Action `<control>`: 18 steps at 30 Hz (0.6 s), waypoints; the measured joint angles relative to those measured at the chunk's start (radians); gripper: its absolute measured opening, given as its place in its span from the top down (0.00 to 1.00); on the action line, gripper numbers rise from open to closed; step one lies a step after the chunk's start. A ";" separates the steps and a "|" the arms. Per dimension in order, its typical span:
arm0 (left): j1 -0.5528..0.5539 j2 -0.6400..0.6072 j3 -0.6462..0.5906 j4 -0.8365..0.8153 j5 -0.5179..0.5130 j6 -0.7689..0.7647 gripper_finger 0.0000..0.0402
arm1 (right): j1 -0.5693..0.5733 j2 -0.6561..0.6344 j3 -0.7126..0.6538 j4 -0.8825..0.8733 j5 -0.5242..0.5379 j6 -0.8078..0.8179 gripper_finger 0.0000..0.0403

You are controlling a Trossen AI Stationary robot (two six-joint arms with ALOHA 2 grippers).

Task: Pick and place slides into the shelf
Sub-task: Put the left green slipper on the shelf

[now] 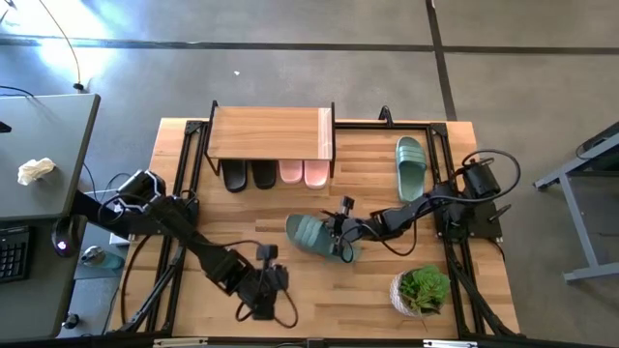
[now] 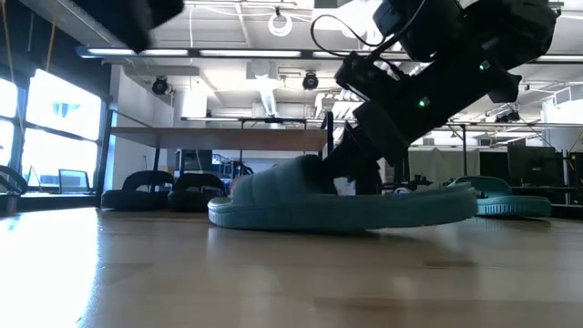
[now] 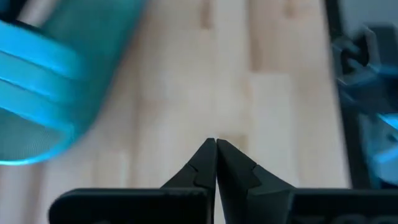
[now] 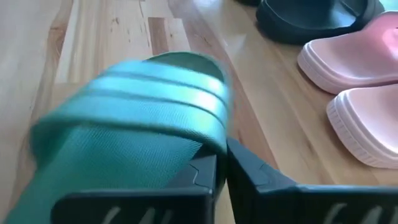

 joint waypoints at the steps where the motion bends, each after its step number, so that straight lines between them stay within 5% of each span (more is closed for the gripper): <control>1: -0.012 0.000 0.000 -0.002 0.020 -0.005 1.00 | 0.000 0.000 0.000 0.004 -0.001 0.001 0.98; 10: -0.115 0.000 0.000 -0.014 0.142 -0.085 1.00 | 0.037 -0.006 0.065 0.039 -0.004 -0.011 0.99; 18: -0.188 0.000 0.000 -0.024 0.136 -0.138 1.00 | 0.119 -0.031 0.392 -0.415 0.158 -0.113 1.00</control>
